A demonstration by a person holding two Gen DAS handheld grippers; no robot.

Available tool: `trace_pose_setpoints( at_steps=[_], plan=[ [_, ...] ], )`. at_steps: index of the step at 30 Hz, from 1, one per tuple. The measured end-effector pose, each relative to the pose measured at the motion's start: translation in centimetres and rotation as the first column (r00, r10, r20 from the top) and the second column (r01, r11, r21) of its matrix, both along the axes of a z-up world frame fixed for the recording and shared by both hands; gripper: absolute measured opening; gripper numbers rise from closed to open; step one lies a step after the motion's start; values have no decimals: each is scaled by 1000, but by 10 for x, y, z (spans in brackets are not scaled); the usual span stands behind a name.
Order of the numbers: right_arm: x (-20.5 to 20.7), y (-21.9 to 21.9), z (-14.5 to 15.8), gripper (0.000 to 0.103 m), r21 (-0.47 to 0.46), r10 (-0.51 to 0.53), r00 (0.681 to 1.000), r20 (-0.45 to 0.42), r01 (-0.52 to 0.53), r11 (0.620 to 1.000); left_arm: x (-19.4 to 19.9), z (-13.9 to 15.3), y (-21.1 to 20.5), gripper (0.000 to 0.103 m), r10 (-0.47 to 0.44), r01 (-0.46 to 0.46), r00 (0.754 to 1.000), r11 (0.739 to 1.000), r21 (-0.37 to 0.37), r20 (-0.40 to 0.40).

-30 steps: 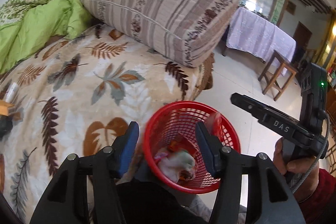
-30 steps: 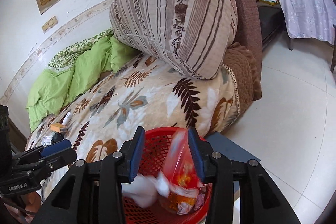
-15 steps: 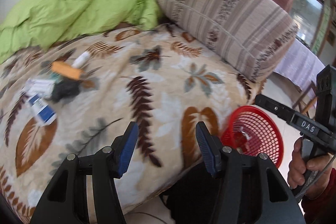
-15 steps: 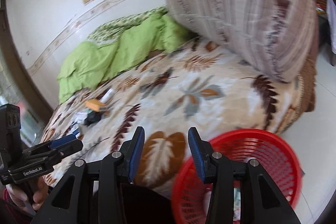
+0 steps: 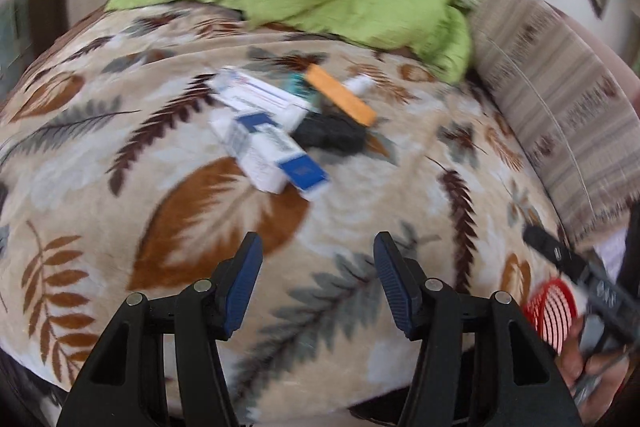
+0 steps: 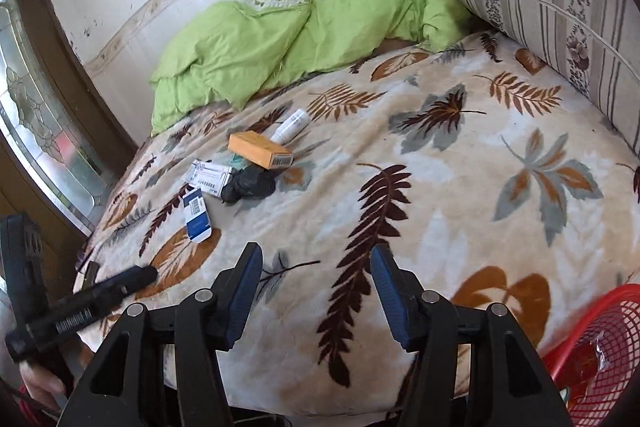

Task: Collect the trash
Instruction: 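Move both open tools back over the remaining items on the bed, then grasp the blue-and-white medicine box with the left tool while the right tool grasps the black plastic bag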

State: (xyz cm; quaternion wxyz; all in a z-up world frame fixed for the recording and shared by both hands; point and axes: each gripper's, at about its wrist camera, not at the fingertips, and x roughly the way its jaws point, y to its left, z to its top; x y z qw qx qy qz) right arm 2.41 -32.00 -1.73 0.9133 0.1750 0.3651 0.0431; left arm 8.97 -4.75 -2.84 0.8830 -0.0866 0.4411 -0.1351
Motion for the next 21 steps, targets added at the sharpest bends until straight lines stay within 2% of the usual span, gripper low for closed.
trace_pose_setpoints(
  at_steps=[3,7,10,11,12,13,15,17,19,21],
  plan=[
    [-1,1,-1,60,12,-2,1000,8,2,1000,27,-2,18,59,83,-85,996,996,-40,-38],
    [-2,-8,-3,61,40,-20,1000,0,20,999,65,-9,16,60,140,-143,986,989,-36,-87],
    [-5,-15,-2,61,57,-30,1000,6,30,998,91,-16,0,63,172,-172,980,985,14,-96],
    [-6,-17,-2,61,61,-35,999,7,34,998,99,-20,-6,67,177,-174,980,984,41,-94],
    [-7,-19,-2,61,66,-38,999,8,37,997,107,-24,-12,75,185,-179,977,981,72,-101],
    [-7,-20,-3,61,73,-39,999,8,39,997,113,-29,-17,80,192,-182,975,978,100,-110],
    [-8,-23,-3,61,84,-46,999,11,45,995,122,-38,-23,80,210,-192,971,969,156,-110],
    [-8,-24,-3,61,93,-46,999,12,44,995,125,-41,-23,70,211,-190,973,962,194,-92],
    [-7,-24,-4,61,98,-41,999,12,40,994,122,-42,-17,49,200,-180,977,961,208,-76],
    [-4,-22,-4,61,100,-32,999,8,31,995,117,-42,-3,44,198,-182,977,966,185,-75]
  ],
)
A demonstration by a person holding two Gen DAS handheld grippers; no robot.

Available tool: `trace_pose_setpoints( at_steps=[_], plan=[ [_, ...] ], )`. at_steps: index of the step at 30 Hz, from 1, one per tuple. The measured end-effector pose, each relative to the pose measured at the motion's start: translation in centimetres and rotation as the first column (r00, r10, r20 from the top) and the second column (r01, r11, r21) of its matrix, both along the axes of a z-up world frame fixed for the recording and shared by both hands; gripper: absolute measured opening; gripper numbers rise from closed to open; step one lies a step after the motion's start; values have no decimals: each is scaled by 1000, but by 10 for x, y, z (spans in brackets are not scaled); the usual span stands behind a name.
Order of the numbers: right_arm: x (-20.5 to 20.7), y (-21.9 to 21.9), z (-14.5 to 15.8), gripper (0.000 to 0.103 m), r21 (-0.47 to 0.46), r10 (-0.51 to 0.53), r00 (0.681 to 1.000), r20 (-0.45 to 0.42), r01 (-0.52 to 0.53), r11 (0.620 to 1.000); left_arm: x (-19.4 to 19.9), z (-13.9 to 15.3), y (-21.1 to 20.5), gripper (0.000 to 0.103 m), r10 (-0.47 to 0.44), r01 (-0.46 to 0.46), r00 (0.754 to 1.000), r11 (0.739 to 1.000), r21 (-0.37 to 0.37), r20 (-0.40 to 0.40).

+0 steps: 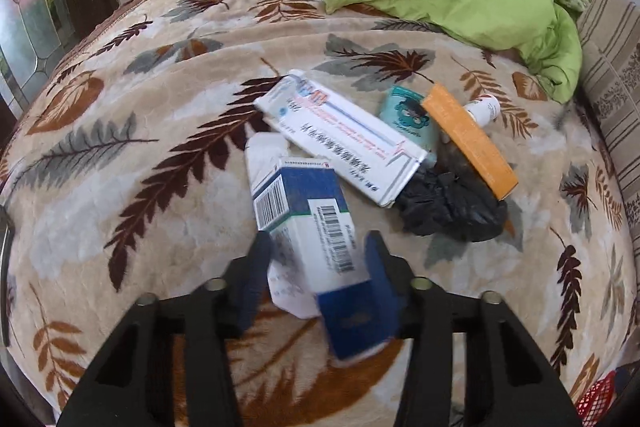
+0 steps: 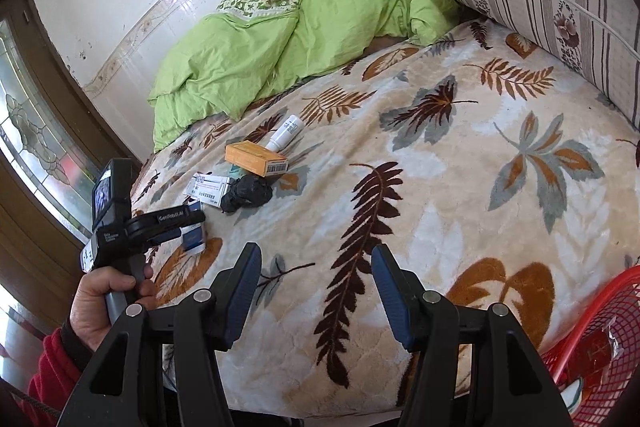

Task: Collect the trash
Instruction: 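Grasp the blue-and-white medicine box with the left tool while the right tool grasps the black plastic bag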

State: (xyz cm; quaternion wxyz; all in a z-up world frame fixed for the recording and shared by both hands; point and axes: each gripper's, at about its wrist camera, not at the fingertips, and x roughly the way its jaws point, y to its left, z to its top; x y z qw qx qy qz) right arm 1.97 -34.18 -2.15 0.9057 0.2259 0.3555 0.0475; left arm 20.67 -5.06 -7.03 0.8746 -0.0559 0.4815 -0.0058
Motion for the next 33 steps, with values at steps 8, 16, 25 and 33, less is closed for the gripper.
trace_pose_setpoints(
  at_steps=[8,16,25,33],
  plan=[
    [20,27,-3,61,-32,95,994,-49,-97,995,-10,-1,40,39,-25,30,999,992,-125,44],
    [100,60,-12,61,38,149,986,-71,-147,988,-11,0,48,36,-14,27,996,988,-155,86],
    [195,102,-47,61,-7,143,983,-112,-144,990,-17,5,51,36,-49,65,991,989,-133,123],
    [200,123,-49,34,-80,184,980,-71,-190,979,-15,7,56,36,-70,87,989,987,-134,129]
  ],
)
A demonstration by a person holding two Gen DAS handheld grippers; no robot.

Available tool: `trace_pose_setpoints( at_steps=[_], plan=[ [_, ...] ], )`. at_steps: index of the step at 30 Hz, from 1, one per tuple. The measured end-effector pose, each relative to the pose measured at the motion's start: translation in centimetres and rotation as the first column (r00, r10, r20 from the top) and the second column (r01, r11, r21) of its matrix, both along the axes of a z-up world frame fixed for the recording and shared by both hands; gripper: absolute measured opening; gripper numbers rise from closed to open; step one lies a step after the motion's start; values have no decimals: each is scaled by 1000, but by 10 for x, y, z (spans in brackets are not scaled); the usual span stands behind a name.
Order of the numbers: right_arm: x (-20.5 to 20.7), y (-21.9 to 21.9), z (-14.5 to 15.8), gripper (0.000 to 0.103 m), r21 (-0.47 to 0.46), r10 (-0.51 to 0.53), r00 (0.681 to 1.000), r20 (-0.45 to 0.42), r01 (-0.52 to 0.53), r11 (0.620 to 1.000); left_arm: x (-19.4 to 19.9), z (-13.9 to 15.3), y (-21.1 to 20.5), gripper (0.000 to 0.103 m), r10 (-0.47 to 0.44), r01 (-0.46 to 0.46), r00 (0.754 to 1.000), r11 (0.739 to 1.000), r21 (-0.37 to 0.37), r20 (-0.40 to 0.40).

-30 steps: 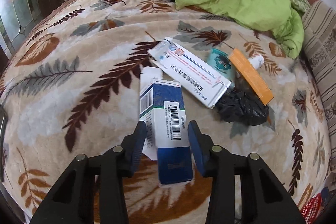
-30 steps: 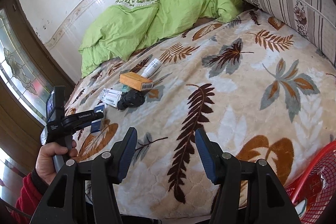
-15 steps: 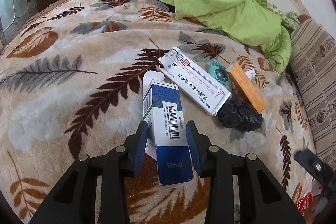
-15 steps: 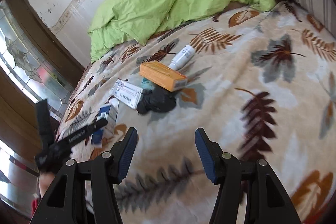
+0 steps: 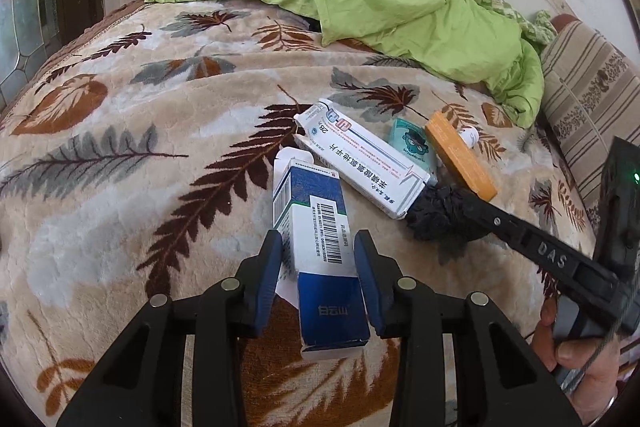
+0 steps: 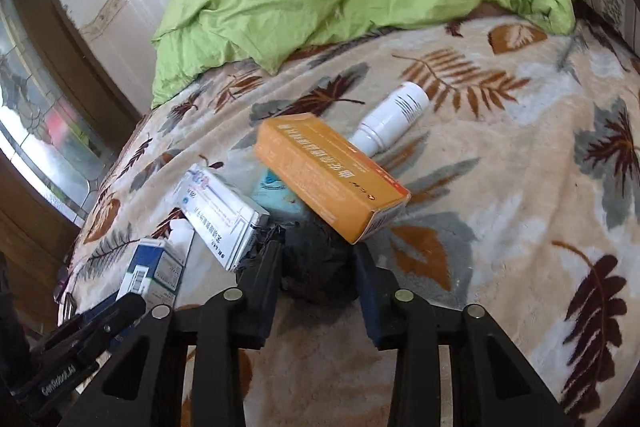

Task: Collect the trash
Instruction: 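Grasp the blue-and-white medicine box with the left tool while the right tool grasps the black plastic bag, then lift the medicine box with the left tool while the right tool lifts the black bag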

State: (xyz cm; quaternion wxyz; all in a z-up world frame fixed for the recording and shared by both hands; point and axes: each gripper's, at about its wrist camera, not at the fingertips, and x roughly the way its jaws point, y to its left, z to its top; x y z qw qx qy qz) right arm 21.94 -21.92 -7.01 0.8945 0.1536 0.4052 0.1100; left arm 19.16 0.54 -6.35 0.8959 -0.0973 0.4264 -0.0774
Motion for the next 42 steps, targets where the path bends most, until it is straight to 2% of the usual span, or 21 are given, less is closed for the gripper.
trace_pose_setpoints(
  at_steps=[4,11,12,13,17,21,23,24,26,27,29,30,31,32,33,34,35,36,37,39,42],
  plan=[
    [-21,1,12,33,-25,8,999,45,-6,1000,-2,5,-1,36,-1,1,1000,1000,-25,11],
    [-65,-7,46,33,-92,-11,983,184,29,995,-26,19,-19,36,-43,42,995,999,16,91],
    [-71,-8,50,33,-96,-16,980,200,36,995,-30,21,-21,26,-50,48,994,999,17,101],
    [-77,-11,53,33,-93,-21,978,208,42,995,-35,23,-23,21,-58,56,993,998,16,105],
    [-104,-20,57,33,-57,-39,976,213,52,997,-55,33,-26,21,-79,80,989,997,-1,124],
    [-134,-23,58,33,-60,-18,975,223,32,998,-72,36,-24,21,-79,76,990,997,28,118],
    [-144,-24,57,33,-66,-15,974,226,31,997,-73,30,-16,26,-52,52,995,999,2,90],
    [-147,-25,57,33,-65,-16,974,228,31,997,-70,26,-13,34,-41,42,997,999,-20,70],
    [-147,-28,57,33,-57,-24,973,228,38,998,-63,20,-10,35,-31,34,999,997,-70,39],
    [-147,-30,57,33,-52,-32,974,226,45,998,-60,18,-12,37,-36,38,999,997,-68,32],
    [-145,-33,55,33,-37,-42,975,217,51,998,-54,12,-20,49,-39,40,999,998,-55,20],
    [-144,-34,54,33,-32,-45,976,213,53,998,-50,10,-24,66,-36,36,999,998,-53,9],
    [-142,-35,53,33,-32,-48,976,210,56,998,-46,7,-28,72,-29,29,1000,999,-45,0],
    [-141,-35,52,33,-35,-50,977,209,59,998,-42,5,-32,72,-22,22,1000,999,-25,1],
    [-141,-35,51,33,-36,-50,977,208,59,998,-36,3,-37,72,-17,17,1000,1000,15,0],
    [-140,-35,51,33,-37,-48,977,205,57,998,-30,-1,-41,65,-13,14,1000,999,41,-7],
    [-139,-35,50,33,-38,-46,978,202,55,998,-25,-4,-42,57,-15,16,1000,999,40,-18],
    [-139,-34,49,33,-40,-43,979,199,52,998,-19,-8,-43,43,-21,22,999,999,29,-41],
    [-138,-34,49,33,-42,-40,980,197,50,998,-15,-13,-43,36,-19,20,998,999,28,-63],
    [-137,-33,48,33,-44,-34,980,197,44,998,-12,-19,-44,32,-23,26,996,999,33,-88],
    [-136,-30,48,33,-51,-26,979,201,37,998,-18,-15,-46,31,-29,32,998,998,54,-58]
  ],
)
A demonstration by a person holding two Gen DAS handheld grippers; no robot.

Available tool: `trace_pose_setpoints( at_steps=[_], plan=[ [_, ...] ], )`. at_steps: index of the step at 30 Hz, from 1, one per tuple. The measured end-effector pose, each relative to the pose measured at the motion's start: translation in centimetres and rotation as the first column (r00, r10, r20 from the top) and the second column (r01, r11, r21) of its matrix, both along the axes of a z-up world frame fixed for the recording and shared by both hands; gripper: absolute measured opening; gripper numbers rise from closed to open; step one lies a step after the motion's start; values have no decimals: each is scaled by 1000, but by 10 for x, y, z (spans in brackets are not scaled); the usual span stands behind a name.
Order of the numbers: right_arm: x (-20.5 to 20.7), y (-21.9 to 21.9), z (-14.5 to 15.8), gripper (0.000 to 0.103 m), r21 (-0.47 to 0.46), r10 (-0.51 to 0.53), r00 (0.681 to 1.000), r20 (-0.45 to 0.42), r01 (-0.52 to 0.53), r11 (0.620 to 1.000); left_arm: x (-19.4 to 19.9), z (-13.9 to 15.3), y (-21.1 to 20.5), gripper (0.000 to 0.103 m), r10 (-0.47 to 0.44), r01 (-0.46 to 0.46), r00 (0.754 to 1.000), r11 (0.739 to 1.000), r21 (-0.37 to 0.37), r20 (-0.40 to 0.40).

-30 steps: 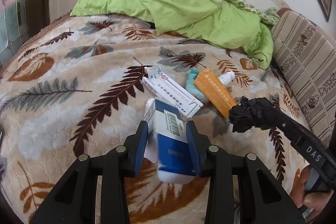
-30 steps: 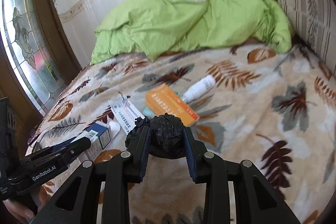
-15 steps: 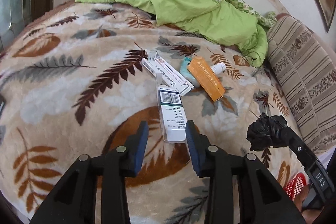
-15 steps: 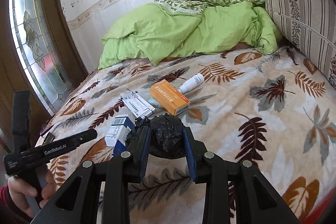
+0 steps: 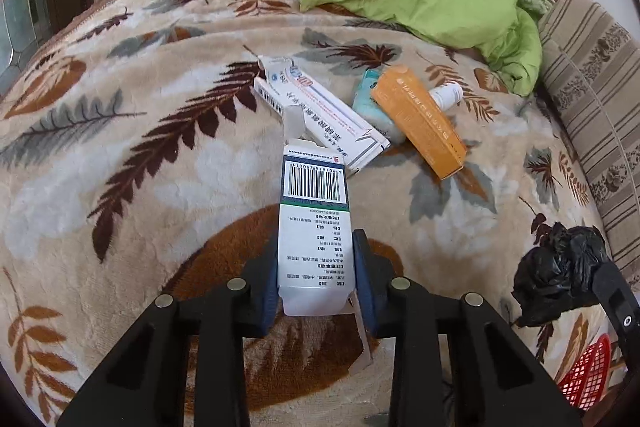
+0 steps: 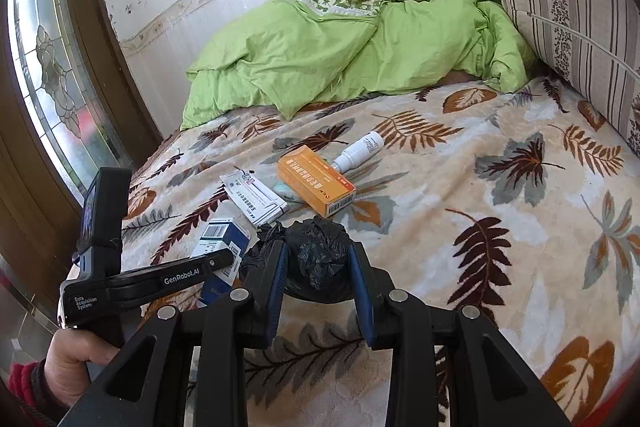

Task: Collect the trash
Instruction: 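Lift the medicine box with the left tool while the right tool lifts the black bag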

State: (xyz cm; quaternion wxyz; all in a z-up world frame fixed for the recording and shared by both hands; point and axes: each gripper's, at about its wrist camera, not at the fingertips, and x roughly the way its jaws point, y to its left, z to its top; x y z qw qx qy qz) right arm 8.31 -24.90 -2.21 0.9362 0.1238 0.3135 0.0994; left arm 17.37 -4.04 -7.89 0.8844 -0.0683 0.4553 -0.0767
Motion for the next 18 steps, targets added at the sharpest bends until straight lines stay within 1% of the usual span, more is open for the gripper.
trace_pose_setpoints(
  at_steps=[2,6,8,13,18],
  plan=[
    [0,1,0,33,0,0,1000,5,0,1000,-7,5,-1,31,0,-1,999,1000,21,36],
    [-1,2,2,33,-5,-7,1000,16,7,1000,-26,17,0,31,-6,2,995,999,35,103],
    [-1,1,2,33,-9,-17,1000,20,17,1000,-34,23,-1,31,-14,6,990,998,55,137],
    [1,-7,2,33,4,-44,999,9,44,999,-47,34,-12,31,-44,11,974,989,147,224],
    [2,-11,0,33,8,-58,998,0,58,998,-52,40,-22,31,-73,19,961,980,199,268]
  ],
)
